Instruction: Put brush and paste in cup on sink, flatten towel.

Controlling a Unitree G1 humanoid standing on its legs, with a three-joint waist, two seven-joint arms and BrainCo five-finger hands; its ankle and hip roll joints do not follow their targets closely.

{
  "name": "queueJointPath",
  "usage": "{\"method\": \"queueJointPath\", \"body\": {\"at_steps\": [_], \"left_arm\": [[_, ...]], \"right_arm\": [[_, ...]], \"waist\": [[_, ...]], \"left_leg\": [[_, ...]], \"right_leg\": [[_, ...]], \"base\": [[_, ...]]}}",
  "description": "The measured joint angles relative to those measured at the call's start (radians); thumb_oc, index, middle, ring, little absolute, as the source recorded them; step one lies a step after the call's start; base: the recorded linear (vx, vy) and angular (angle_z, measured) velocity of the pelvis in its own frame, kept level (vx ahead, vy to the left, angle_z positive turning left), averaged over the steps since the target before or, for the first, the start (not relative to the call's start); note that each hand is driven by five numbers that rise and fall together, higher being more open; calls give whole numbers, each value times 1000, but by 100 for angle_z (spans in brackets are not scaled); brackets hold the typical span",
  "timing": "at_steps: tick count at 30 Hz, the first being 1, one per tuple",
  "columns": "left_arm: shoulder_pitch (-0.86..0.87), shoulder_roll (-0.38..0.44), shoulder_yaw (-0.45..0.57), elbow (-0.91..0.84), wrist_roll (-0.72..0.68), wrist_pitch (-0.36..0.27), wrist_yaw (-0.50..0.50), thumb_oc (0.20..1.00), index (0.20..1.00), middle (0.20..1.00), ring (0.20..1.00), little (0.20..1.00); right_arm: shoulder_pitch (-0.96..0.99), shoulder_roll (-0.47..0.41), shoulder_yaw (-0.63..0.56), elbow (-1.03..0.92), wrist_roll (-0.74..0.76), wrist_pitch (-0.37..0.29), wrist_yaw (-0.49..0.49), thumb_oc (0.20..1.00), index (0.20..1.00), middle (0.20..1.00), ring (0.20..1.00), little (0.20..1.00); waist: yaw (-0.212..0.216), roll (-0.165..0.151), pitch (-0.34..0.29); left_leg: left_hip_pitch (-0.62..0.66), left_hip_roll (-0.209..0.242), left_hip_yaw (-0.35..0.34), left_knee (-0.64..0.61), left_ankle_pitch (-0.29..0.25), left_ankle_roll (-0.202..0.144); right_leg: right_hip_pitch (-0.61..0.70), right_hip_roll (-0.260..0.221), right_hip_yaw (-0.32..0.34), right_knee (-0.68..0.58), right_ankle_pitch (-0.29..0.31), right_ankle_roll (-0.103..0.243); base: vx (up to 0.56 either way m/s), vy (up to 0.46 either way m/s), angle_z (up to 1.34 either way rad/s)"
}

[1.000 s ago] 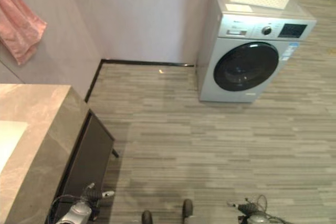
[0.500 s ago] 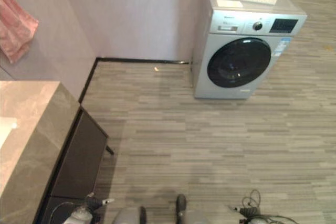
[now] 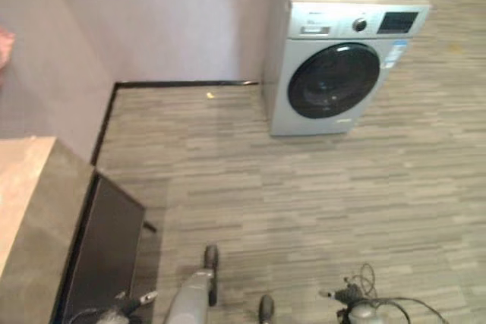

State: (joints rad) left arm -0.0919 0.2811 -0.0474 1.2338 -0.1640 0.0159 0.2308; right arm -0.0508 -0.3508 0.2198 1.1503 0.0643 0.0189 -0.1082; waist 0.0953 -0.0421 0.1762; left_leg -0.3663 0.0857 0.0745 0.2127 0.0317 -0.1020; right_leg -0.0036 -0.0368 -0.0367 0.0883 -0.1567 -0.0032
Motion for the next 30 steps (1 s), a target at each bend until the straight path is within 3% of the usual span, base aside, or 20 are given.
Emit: {"method": "queueJointPath", "body": {"at_steps": [1,2,3,4,6,7,8,9,10,11,13,14,18,19,22,23,25,26,27,30], "left_arm": [[-1,-5,-6,-2,-5,0,0,1000,1000,1000,1000,1000],[10,-2,-24,-9,-5,2,-1,1000,1000,1000,1000,1000],[20,-1,-39,-29,-4,1,-1,1000,1000,1000,1000,1000],[17,-1,-45,-51,0,-11,-8,1000,1000,1000,1000,1000],[12,9,-81,-70,13,-11,-18,1000,1000,1000,1000,1000],[10,10,-86,-89,17,-13,-20,1000,1000,1000,1000,1000],[12,16,-86,-97,16,-13,-19,1000,1000,1000,1000,1000],[10,16,-84,-105,17,-10,-19,1000,1000,1000,1000,1000],[16,19,-83,-110,17,-11,-21,1000,1000,1000,1000,1000],[24,2,-85,-111,18,-10,-31,1000,1000,1000,1000,1000],[16,-12,-84,-105,26,-5,-30,1000,1000,1000,1000,1000],[8,-5,-83,-103,42,-1,-30,1000,1000,1000,1000,1000],[15,12,-82,-73,68,8,-31,1000,1000,1000,1000,1000],[16,11,-80,-62,70,9,-30,1000,1000,1000,1000,1000],[27,13,-86,-53,100,9,-31,1000,1000,1000,1000,1000],[28,8,-90,-41,104,9,-36,1000,1000,1000,1000,1000],[38,-14,-85,-32,105,9,-38,1000,1000,1000,1000,1000],[40,-25,-86,-33,105,8,-39,1000,1000,1000,1000,1000],[32,-43,-83,-28,105,8,-39,1000,1000,1000,1000,1000],[30,-50,-84,-16,104,10,-39,1000,1000,1000,1000,1000]], "right_arm": [[12,-2,-2,7,0,3,1,1000,1000,1000,1000,1000],[23,16,-3,4,1,8,2,1000,1000,1000,1000,1000],[31,23,-5,-15,1,5,2,1000,1000,1000,1000,1000],[35,35,-2,-37,1,4,4,1000,1000,1000,1000,1000],[31,53,-37,-85,5,5,-1,1000,1000,1000,1000,1000],[30,50,-37,-125,8,1,3,1000,1000,1000,1000,1000],[19,55,-40,-129,10,-4,0,1000,1000,1000,1000,1000],[12,47,-33,-162,12,-5,4,1000,1000,1000,1000,1000],[6,43,-34,-176,12,-5,4,1000,1000,1000,1000,1000],[2,34,-38,-197,15,-15,0,1000,1000,1000,1000,1000],[14,29,-34,-227,19,-14,2,1000,1000,1000,1000,1000],[30,30,-34,-234,19,-12,2,1000,1000,1000,1000,1000],[72,23,-43,-230,18,-2,-3,1000,1000,1000,1000,1000],[81,23,-43,-223,18,-2,-5,1000,1000,1000,1000,1000],[86,21,-42,-215,-1,3,-5,1000,1000,1000,1000,1000],[88,20,-42,-205,-1,5,-4,1000,1000,1000,1000,1000],[69,5,-41,-196,-1,6,-3,1000,1000,1000,1000,1000],[67,-5,-42,-196,-1,6,-3,1000,1000,1000,1000,1000],[24,-21,-40,-178,-1,8,-2,1000,1000,1000,1000,1000],[-13,-40,-40,-187,-1,6,-2,1000,1000,1000,1000,1000]], "waist": [[4,3,-8],[5,-20,-13],[1,-30,-20],[4,-43,-32],[-21,-41,-23],[-37,-8,-10],[-42,-1,0],[-52,28,1],[-48,40,6],[-55,63,8],[-82,66,11],[-104,52,18],[-121,3,18],[-136,9,7],[-157,6,-9],[-158,20,-14],[-164,71,-31],[-166,81,-39],[-159,102,-44],[-161,101,-50]], "left_leg": [[31,-9,10,-23,-16,27],[72,-28,55,-54,38,116],[80,-43,64,-49,28,129],[105,-84,71,-38,-11,163],[145,-136,34,-27,-33,185],[185,-155,-20,-41,-77,238],[205,-152,-19,-47,-48,208],[242,-155,-42,-63,-73,228],[262,-158,-42,-83,-96,248],[286,-156,-35,-105,-66,231],[314,-163,-102,-115,-107,242],[333,-168,-138,-124,-91,232],[445,-192,-202,-150,-136,213],[453,-185,-235,-146,-164,213],[515,-185,-310,-152,-227,186],[530,-174,-315,-140,-246,161],[545,-132,-315,-144,-263,129],[548,-128,-307,-126,-261,109],[537,-107,-311,-55,-265,65],[537,-80,-340,50,-250,43]], "right_leg": [[9,-7,0,15,-17,19],[-52,-51,-1,210,-75,106],[-111,-75,2,375,-87,133],[-135,-100,36,495,-26,148],[-226,-112,57,745,-5,146],[-255,-77,53,782,6,131],[-265,-73,46,809,4,116],[-304,-44,21,799,0,111],[-331,-49,-10,770,-7,101],[-334,-71,-109,614,-14,88],[-372,-1,-63,411,-4,107],[-366,29,-46,232,37,117],[-371,30,-57,15,167,102],[-350,31,-45,-45,182,116],[-312,2,-9,-57,198,114],[-293,9,-12,-62,277,101],[-279,39,-28,-45,299,79],[-271,48,-38,-38,336,-27],[-251,63,-66,-26,312,-33],[-177,99,-88,-36,244,-32]], "base": [[267,213,-5],[315,271,-15],[411,426,5],[557,539,18],[546,432,56],[449,265,70],[445,181,54],[457,176,23],[478,74,15],[437,-24,15],[447,-13,70],[311,-1,97],[370,1,64],[358,-31,77],[387,-91,68],[207,-63,42],[279,-118,35],[455,-197,38],[340,-144,24],[352,-181,17]]}}
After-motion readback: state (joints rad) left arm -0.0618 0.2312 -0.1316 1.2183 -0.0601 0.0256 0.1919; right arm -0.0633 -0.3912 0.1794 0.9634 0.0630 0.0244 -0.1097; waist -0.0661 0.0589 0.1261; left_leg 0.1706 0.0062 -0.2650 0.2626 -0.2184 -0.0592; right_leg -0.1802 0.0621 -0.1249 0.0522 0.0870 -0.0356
